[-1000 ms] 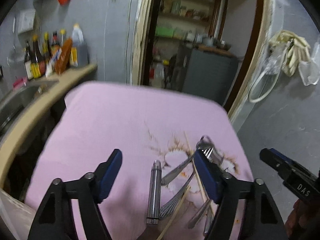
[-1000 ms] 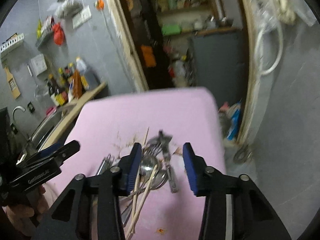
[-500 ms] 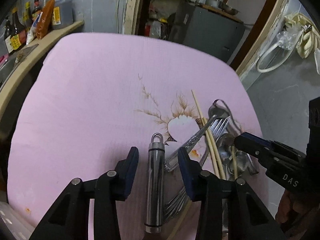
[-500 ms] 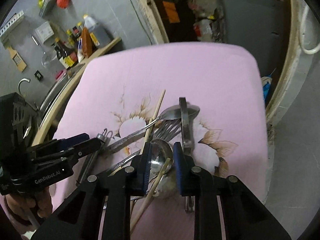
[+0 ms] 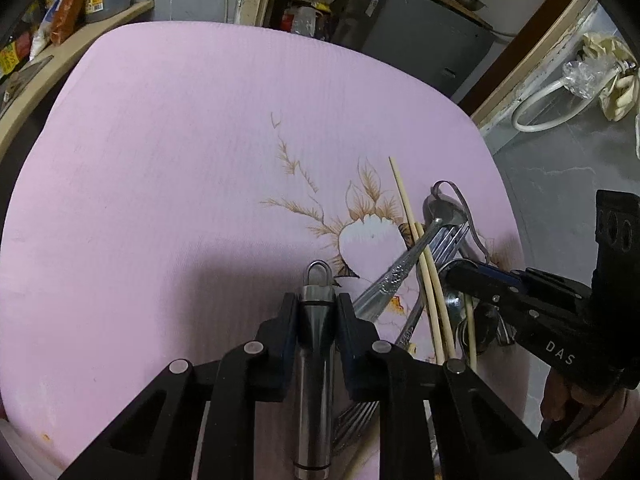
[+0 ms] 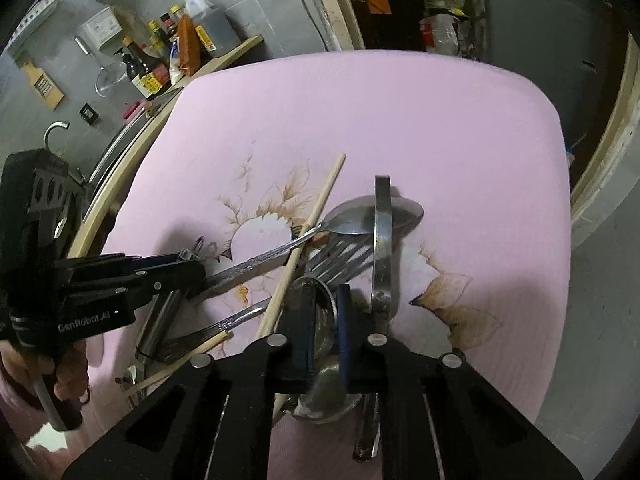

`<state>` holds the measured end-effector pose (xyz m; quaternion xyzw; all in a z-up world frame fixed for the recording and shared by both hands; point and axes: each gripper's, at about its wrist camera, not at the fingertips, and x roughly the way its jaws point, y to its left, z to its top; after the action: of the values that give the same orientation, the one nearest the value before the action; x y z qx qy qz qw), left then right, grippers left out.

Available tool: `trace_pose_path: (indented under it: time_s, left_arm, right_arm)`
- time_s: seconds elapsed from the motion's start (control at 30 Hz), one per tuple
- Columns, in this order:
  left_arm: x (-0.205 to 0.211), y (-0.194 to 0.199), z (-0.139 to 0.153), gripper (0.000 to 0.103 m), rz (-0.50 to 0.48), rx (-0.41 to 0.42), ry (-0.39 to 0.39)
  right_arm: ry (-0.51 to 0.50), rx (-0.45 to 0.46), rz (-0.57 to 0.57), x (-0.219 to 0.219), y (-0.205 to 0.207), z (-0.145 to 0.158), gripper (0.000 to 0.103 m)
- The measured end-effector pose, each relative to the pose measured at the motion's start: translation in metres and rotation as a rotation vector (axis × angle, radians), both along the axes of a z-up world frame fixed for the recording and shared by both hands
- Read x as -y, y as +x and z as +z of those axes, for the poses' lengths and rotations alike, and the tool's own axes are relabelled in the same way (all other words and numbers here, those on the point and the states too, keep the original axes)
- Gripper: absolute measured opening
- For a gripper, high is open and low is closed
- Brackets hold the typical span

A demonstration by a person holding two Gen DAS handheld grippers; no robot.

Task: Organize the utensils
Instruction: 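Lift the steel utensil with the left tool and carry it toward the white caddy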

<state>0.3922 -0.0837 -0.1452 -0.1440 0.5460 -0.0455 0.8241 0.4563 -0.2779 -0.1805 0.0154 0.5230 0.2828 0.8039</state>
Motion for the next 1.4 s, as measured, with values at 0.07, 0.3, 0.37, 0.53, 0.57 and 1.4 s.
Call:
trace_pose_path:
  time_s: [0.07,0.3,0.37,0.53,0.57,1.4]
  left_arm:
    - [0.001,-0.004,0.005,0.018,-0.003,0.015,-0.002]
    - [0.0,-0.025,0.041,0.018,-0.022,0.097,0.036]
    - [-0.002,-0.033,0.055,0.018,-0.025,0.13,0.051]
    - [-0.001,-0.054,0.084,0.018,-0.005,0.249,0.079]
    - [-0.004,-0.06,0.091,0.018,0.006,0.282,0.085]
    - [-0.079,-0.12,0.204,0.018,0.033,0.669,0.063]
  right_arm:
    - [0.004,0.008,-0.011,0.004,-0.003,0.005,0.004]
    - [-0.004,0.121,-0.064,0.016,-0.023,0.034,0.004]
    - [-0.012,0.162,-0.078,0.019,-0.031,0.045,0.004]
    - [-0.098,0.32,-0.142,0.021,-0.051,0.079,0.004]
    - [-0.111,0.353,-0.164,0.021,-0.054,0.087,0.004]
    - [-0.273,0.941,-0.43,-0.081,-0.161,0.278,0.004]
